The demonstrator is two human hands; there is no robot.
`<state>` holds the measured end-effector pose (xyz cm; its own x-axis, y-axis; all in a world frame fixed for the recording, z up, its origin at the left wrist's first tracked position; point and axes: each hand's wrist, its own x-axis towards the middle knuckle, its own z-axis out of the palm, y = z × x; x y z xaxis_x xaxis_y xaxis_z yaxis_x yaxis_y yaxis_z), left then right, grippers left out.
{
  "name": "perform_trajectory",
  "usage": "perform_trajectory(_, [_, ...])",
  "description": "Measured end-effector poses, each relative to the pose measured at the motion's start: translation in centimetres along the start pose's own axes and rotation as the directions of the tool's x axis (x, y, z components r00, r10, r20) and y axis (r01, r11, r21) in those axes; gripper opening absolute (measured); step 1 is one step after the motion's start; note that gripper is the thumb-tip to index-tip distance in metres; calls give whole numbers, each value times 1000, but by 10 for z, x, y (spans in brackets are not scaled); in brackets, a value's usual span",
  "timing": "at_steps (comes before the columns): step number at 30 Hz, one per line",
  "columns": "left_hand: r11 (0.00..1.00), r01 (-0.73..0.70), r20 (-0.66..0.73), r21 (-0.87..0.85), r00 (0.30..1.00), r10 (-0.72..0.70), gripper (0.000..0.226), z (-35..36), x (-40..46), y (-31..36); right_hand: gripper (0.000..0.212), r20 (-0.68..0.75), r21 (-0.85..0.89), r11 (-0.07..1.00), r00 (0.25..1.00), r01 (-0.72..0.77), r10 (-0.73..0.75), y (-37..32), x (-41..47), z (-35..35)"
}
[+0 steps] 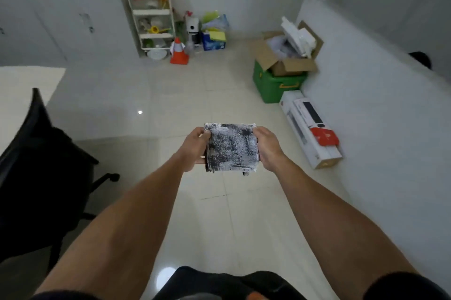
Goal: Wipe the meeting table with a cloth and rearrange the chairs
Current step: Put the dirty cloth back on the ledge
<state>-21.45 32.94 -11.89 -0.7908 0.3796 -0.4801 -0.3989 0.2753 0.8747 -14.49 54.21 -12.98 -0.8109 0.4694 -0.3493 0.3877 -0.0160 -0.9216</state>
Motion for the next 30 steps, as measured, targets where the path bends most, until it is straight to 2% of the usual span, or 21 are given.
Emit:
perform_trajectory(6, [993,-45,143,106,989,29,19,134,37,29,42,-229,96,994,971,-43,64,19,-4,-128])
perform_trajectory(10, [976,-95,284,195,958,36,16,234,51,43,37,-383,191,978,911,-87,156,40,-18,-219])
perform_trajectory(16, [914,-261,476,311,875,89,17,359,59,57,33,-566,259,964,801,-53,196,71,-49,-326])
perform_trajectory(19, [859,-371,570,353,813,117,33,422,72,58,36,-656,283,958,721,-38,223,85,-63,-370])
perform_trajectory(21, [832,-417,605,366,786,127,37,448,76,62,34,-676,304,952,699,-25,234,90,-67,-388])
perform_trajectory(27, [787,-507,723,352,681,116,37,542,90,81,19,-778,328,942,588,76,223,98,-64,-453])
perform_trajectory(30, [776,-531,764,340,638,101,37,585,101,94,22,-821,336,937,518,100,239,101,-55,-485])
